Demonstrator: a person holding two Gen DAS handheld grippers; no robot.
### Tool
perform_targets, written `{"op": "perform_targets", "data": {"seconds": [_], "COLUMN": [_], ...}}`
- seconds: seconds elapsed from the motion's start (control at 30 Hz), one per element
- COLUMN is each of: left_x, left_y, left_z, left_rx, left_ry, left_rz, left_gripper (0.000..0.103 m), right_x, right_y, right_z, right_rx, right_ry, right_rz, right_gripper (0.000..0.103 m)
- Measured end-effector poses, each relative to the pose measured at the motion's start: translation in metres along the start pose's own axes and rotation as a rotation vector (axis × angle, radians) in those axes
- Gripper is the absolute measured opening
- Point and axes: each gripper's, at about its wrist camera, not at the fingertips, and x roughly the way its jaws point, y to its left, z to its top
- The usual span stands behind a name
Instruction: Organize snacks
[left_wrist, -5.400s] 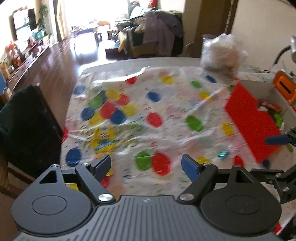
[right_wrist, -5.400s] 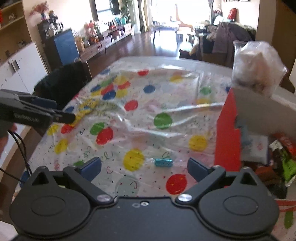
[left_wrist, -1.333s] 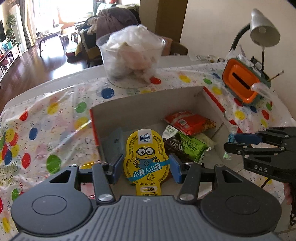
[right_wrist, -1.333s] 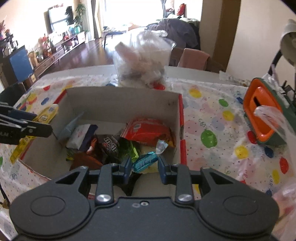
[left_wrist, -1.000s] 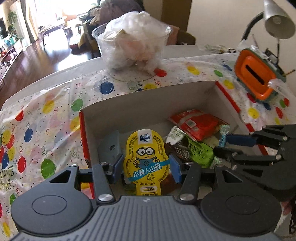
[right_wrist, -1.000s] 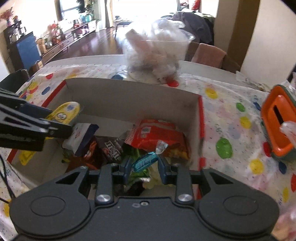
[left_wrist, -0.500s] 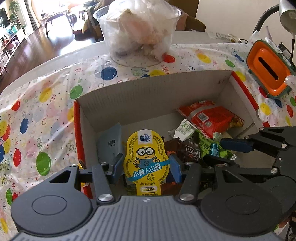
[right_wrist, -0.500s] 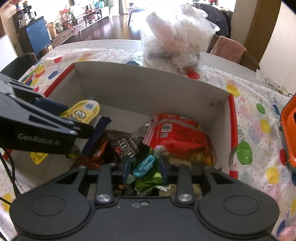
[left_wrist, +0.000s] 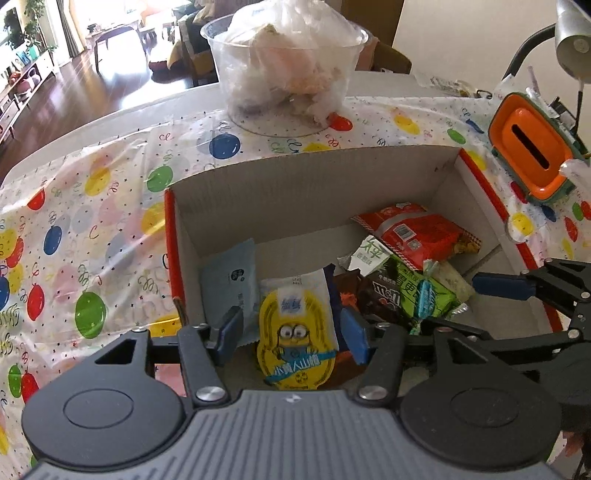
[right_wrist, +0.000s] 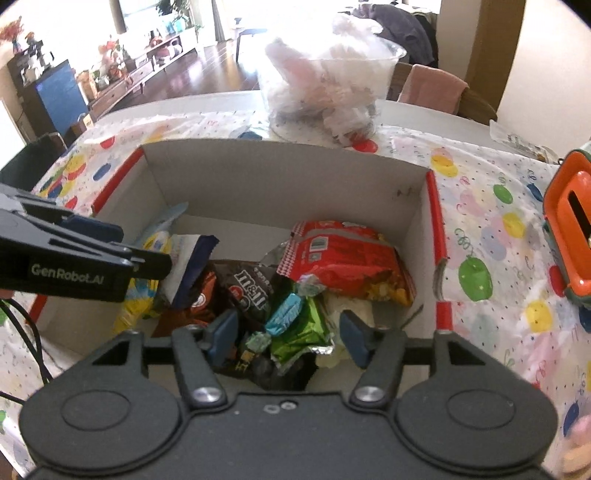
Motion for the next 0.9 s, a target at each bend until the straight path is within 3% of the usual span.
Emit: {"op": "perform_targets", "data": {"seconds": [0.1,0.23,0.73,0.9], "left_x": [-0.009,-0.026,-0.087,-0.108], "left_y": [0.004,0.008,0.023,0.026], "left_z": [-0.005,-0.013,-0.037,-0.048], "left_rx": [-0.007,0.000,0.016,0.022], "left_ry": [-0.018,-0.061,-0.222,-0.274], "left_rz": [-0.017,-0.021,-0.023,-0.013], "left_gripper": [0.058,0.070,0.079,0.080], "right_x": [-0.012,-0.027,-0.083,-0.099], "right_y": [0.000,0.002,0.011,0.016], "right_z": [-0.003,-0.007,-0.023,-0.031], "right_rx": [0.015,0.037,0.113,0.115], "right_ry": [-0.023,-0.056,-0.197,-0.235], "right_rz": [0.007,0.014,0.007,0.003], "right_gripper": [0.067,0.074,0.099,0.102]}}
